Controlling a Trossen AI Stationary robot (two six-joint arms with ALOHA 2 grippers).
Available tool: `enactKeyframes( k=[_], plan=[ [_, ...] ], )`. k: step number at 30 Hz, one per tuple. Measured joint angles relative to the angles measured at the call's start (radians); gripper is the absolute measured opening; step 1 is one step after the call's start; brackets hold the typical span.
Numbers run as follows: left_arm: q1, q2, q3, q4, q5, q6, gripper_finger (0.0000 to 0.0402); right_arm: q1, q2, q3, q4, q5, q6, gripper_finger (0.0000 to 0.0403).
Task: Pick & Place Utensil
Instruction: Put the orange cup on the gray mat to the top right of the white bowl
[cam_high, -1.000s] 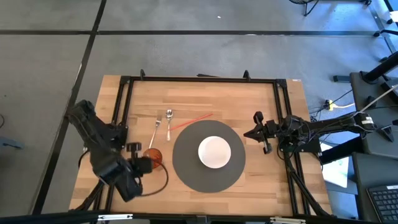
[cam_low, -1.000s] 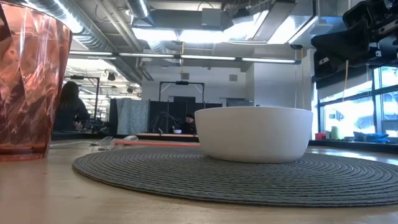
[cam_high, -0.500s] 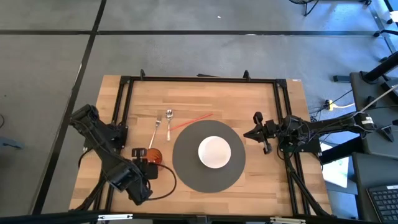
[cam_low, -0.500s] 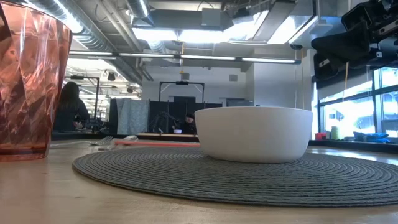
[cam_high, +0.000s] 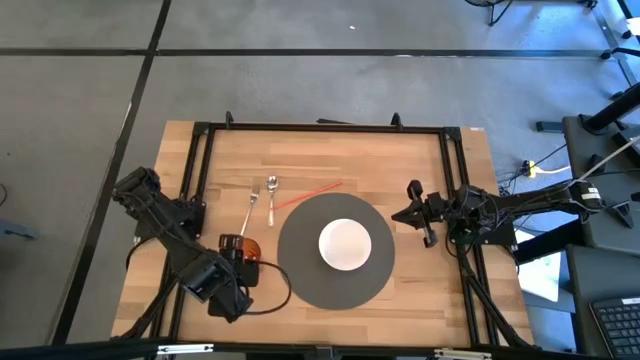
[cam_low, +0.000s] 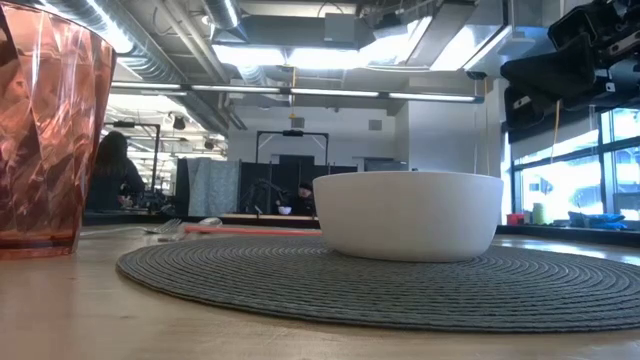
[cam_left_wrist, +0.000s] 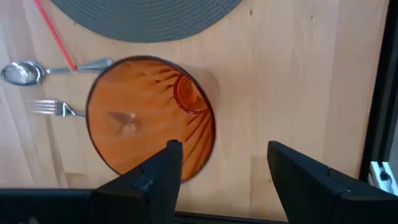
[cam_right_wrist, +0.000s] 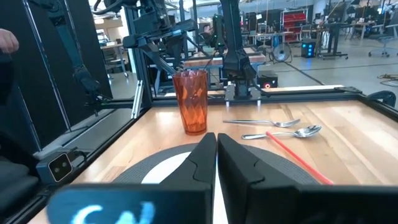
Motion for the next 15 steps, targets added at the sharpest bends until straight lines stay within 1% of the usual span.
enactKeyframes(
  k=[3,8,15],
  plan=[
    [0.015,0.000,0.000,0.004,0.000,0.029,0.0223,0.000,0.000,0.000,0.000,0.000,-0.001,0.0017],
    [0.036,-0.001,-0.022,0.022,-0.029,0.026,0.0223,0.000,0.000,0.000,0.000,0.000,-0.001,0.0017],
    [0.052,0.005,-0.048,0.042,0.016,-0.028,0.0223,0.000,0.000,0.000,-0.014,0.000,0.000,0.0017]
  ],
)
